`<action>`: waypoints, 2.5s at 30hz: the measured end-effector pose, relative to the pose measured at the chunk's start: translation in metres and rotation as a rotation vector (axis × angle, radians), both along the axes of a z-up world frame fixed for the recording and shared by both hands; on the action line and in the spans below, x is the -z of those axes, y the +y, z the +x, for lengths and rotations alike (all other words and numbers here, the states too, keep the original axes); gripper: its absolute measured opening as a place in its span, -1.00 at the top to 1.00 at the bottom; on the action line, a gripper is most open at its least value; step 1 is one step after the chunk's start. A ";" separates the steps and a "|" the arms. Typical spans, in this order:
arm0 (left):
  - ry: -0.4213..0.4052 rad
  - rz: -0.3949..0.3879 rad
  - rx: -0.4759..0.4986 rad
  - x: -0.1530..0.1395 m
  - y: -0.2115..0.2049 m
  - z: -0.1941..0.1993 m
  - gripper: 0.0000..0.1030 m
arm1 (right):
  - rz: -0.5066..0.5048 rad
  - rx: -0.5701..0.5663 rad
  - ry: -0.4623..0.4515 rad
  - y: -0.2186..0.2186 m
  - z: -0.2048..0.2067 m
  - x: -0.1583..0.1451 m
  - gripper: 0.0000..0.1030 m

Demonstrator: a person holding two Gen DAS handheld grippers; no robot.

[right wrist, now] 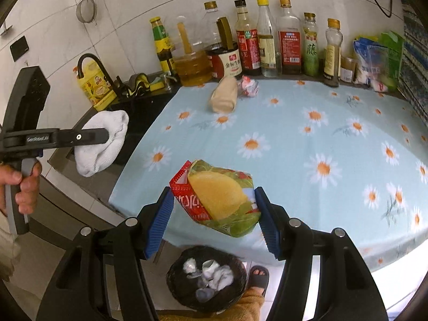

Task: Collect trash
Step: 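Carry the tissue and snack wrapper down over the black bin, then open both tools over the black bin to drop the tissue and wrapper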

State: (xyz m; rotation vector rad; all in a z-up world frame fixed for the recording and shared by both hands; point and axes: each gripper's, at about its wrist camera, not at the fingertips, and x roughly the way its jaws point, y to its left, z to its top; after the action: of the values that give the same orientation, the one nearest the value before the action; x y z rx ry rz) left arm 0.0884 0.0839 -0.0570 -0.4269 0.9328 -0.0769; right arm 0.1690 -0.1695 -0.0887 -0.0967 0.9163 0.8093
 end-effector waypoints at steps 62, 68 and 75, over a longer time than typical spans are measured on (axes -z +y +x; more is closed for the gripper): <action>0.487 -0.208 -0.043 0.209 -0.036 -0.064 -0.09 | -0.084 0.143 0.530 -0.025 -0.076 0.163 -0.54; 0.453 -0.206 -0.047 0.196 -0.024 -0.072 -0.09 | -0.074 0.154 0.468 -0.019 -0.079 0.138 -0.73; 0.371 -0.192 -0.046 0.163 -0.013 -0.080 -0.09 | -0.067 0.180 0.377 -0.007 -0.082 0.101 -0.74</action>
State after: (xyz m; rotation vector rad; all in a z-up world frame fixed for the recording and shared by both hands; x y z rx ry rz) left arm 0.0082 0.0712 -0.2198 -0.6544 1.2852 -0.0459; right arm 0.0870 -0.1766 -0.1899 0.0823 1.2891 0.6390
